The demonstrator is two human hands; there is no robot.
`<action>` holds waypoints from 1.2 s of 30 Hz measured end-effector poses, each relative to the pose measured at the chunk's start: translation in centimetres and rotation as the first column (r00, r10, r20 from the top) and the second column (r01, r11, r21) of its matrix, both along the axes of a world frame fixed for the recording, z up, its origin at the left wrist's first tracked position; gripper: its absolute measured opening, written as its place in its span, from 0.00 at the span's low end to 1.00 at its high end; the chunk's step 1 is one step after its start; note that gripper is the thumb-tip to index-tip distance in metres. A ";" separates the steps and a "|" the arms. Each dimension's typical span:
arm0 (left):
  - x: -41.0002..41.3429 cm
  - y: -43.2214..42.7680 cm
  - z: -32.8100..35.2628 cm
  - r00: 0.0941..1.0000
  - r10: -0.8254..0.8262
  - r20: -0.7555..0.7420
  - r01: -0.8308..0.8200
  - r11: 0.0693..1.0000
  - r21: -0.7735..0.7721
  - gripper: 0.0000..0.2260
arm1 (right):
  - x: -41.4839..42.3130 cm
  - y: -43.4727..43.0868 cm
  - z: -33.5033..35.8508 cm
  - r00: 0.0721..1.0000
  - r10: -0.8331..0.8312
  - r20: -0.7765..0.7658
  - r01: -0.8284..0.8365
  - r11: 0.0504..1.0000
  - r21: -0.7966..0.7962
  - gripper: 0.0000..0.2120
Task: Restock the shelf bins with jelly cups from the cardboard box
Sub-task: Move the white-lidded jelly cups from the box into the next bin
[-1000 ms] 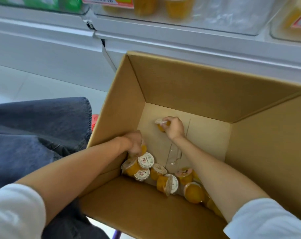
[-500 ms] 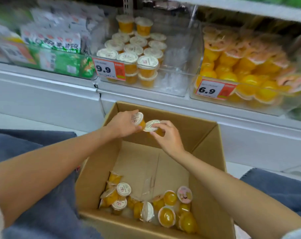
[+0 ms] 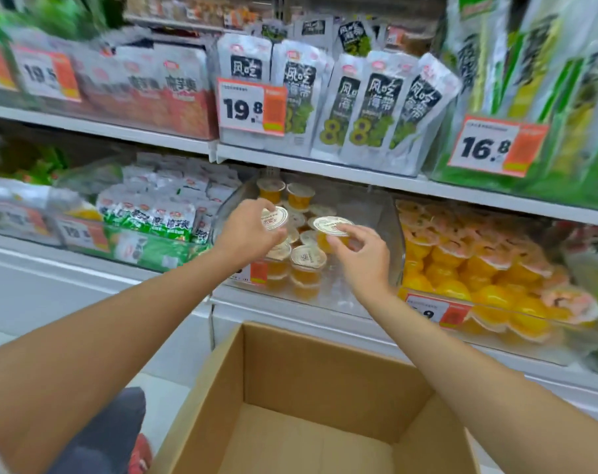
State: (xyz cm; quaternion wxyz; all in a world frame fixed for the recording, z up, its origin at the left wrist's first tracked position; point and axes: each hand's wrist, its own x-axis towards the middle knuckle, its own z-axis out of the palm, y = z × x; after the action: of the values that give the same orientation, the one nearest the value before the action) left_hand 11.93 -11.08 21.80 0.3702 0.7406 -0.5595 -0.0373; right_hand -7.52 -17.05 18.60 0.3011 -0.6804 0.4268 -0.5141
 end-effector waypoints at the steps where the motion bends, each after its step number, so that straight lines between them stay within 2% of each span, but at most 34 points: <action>1: 0.7 -1.3 -0.2 1.000 0.010 0.024 -0.010 1.000 0.009 0.23 | 0.7 -1.6 0.1 0.999 -0.033 -0.023 0.033 0.999 0.002 0.12; 3: 2.1 -4.0 -0.7 0.998 0.027 0.057 -0.029 0.999 0.035 0.25 | 1.9 -4.8 0.1 0.994 -0.084 -0.063 0.086 0.996 0.024 0.14; 5: 3.3 -6.4 -1.1 0.995 0.043 0.093 -0.049 0.996 0.072 0.25 | 3.2 -7.7 0.1 0.995 -0.096 -0.040 0.099 0.993 0.058 0.13; 8: 4.8 -8.8 -1.9 0.978 0.023 0.209 -0.045 0.994 0.104 0.22 | 5.4 -12.1 -0.6 0.994 -0.104 -0.016 0.104 0.993 0.054 0.11; 11: 6.2 -10.3 -2.8 0.953 -0.005 0.303 -0.016 0.998 0.066 0.16 | 7.2 -15.4 -2.0 0.982 -0.109 -0.152 0.126 0.986 0.107 0.14; 13: 6.5 -10.9 -3.4 0.939 -0.012 0.343 -0.010 0.998 0.063 0.15 | 7.5 -16.8 -3.1 0.962 -0.070 -0.264 0.087 0.995 0.055 0.16; 18: 5.9 -11.0 -3.9 0.874 0.067 0.481 -0.100 0.994 0.043 0.25 | 7.1 -18.5 -3.4 0.841 -0.124 -0.527 0.097 0.992 -0.078 0.20; 21: 5.9 -11.0 -3.7 0.881 0.048 0.470 -0.106 0.990 0.098 0.29 | 6.9 -18.2 -3.3 0.793 -0.077 -0.605 0.062 0.997 -0.046 0.23; 27: 5.5 -9.3 -3.8 0.930 -0.011 0.367 -0.031 0.994 0.108 0.26 | 6.1 -13.9 -2.2 0.736 -0.076 -0.673 0.111 0.994 0.009 0.30; 30: 4.0 -7.3 -3.7 0.943 0.060 0.328 -0.052 0.998 -0.033 0.15 | 5.1 -10.4 -1.2 0.756 -0.058 -0.652 0.025 0.998 -0.059 0.27; 33: 1.0 -3.8 -3.4 0.980 0.075 0.185 -0.056 0.993 -0.106 0.00 | 3.9 -6.6 -0.3 0.785 -0.097 -0.612 -0.027 0.981 -0.191 0.18; 36: -2.2 0.1 -3.8 0.991 0.048 0.124 -0.033 0.993 -0.117 0.04 | 2.6 -2.3 -0.4 0.846 -0.087 -0.525 -0.072 0.959 -0.276 0.08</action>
State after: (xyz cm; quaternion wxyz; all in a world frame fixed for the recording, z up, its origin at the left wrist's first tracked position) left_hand 9.68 -10.98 17.99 0.3768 0.7303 -0.5677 0.0494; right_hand -4.89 -19.33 18.22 0.0677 -0.8304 0.4176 -0.3625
